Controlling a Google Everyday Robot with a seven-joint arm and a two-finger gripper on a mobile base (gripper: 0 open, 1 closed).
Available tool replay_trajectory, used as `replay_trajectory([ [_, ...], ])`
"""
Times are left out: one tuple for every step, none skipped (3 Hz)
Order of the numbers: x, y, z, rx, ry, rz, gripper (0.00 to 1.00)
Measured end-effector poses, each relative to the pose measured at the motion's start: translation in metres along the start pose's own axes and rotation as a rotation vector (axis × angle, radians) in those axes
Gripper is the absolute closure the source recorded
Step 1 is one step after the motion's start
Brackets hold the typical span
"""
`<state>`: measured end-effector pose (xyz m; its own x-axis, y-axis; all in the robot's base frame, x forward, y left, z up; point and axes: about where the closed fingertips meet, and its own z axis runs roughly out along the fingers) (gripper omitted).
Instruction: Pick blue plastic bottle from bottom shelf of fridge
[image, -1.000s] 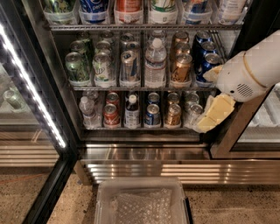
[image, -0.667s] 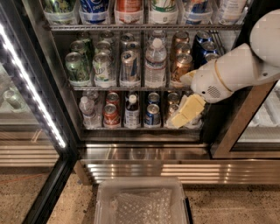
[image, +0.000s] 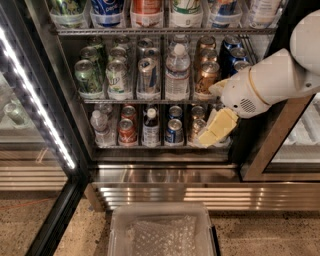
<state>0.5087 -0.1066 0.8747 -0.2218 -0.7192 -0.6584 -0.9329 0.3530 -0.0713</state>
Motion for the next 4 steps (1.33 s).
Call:
replay_trajectory([
  [0.015, 0.013, 0.012, 0.001, -0.041, 0.066, 0.0],
  [0.03, 0.023, 0.05, -0.014, -0.122, 0.162, 0.0],
  [0.043, 0.022, 0.095, -0.037, -0.197, 0.23, 0.0],
  [0.065, 0.008, 0.171, -0.08, -0.272, 0.318, 0.0],
])
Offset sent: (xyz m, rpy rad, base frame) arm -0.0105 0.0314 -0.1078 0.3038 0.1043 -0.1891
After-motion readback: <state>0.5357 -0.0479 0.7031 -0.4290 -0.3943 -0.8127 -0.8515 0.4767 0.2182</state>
